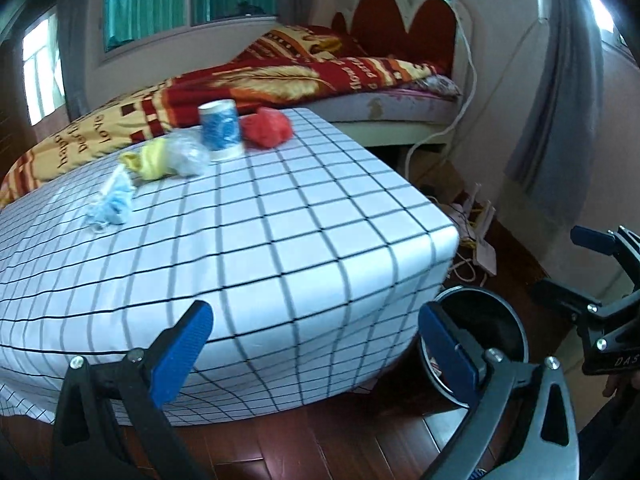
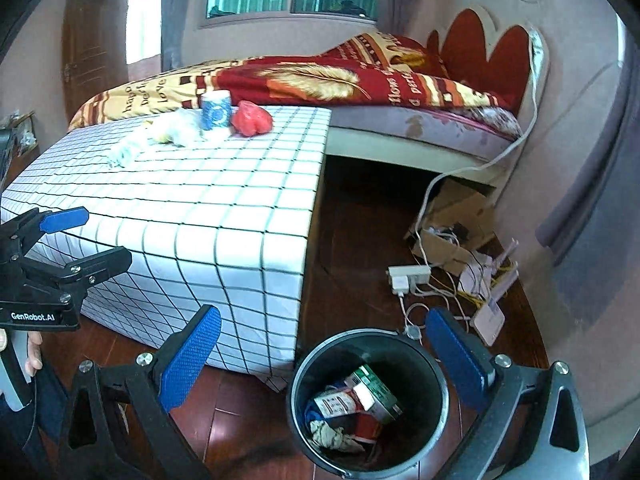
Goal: Collect trash
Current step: 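Withdraw both open tools from the bin back toward the table, then grasp the blue sock with the left tool while the right tool grasps the red plastic bag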
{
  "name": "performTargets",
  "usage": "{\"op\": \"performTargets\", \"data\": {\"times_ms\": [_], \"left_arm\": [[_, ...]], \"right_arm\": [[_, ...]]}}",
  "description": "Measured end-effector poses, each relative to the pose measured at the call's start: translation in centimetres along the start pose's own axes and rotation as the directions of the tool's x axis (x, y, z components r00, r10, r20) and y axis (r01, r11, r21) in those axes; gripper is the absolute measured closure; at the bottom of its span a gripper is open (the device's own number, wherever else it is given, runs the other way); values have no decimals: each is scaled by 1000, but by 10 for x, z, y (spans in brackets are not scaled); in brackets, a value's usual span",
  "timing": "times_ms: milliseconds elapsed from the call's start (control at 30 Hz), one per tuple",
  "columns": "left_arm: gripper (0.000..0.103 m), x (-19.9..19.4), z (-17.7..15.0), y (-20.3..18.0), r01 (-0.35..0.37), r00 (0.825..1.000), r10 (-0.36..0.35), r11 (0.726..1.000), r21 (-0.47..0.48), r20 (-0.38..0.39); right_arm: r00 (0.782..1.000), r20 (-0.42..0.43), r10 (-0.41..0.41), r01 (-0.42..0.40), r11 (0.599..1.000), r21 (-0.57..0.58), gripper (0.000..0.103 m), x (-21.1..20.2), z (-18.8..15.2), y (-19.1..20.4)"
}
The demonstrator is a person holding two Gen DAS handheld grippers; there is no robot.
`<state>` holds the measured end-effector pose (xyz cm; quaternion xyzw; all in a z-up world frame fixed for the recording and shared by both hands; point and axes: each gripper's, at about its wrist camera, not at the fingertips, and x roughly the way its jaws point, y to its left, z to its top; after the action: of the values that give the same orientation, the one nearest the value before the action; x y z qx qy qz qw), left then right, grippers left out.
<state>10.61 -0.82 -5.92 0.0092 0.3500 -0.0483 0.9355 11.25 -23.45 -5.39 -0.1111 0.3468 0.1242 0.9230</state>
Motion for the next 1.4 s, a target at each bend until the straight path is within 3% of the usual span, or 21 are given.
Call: {"op": "performTargets", "data": {"times_ms": [500, 633, 700, 833, 1067, 1400], "left_arm": [[0, -12, 5, 88, -139, 990, 142, 985, -104, 16], [0, -9, 8, 117, -182, 982, 187, 972, -146, 19], [2, -4, 10, 132, -180, 983, 184, 969, -168, 9], [17, 15, 21, 158, -182, 983, 184, 965, -190, -7], [17, 54, 43, 190, -201, 980, 197, 951, -233, -40], [20, 102, 66, 211, -198, 980, 182, 945, -261, -82]], "right_arm": [[990, 64, 126, -124, 992, -33, 0, 30, 61, 58], [991, 21, 133, -131, 989, -74, 0, 52, 81, 85], [990, 17, 142, -141, 988, -65, 0, 60, 90, 91], [987, 13, 162, -161, 986, -49, 0, 83, 117, 103], [985, 10, 170, -169, 983, -67, 0, 128, 157, 113], [989, -27, 145, -146, 988, -41, 0, 215, 217, 95]]}}
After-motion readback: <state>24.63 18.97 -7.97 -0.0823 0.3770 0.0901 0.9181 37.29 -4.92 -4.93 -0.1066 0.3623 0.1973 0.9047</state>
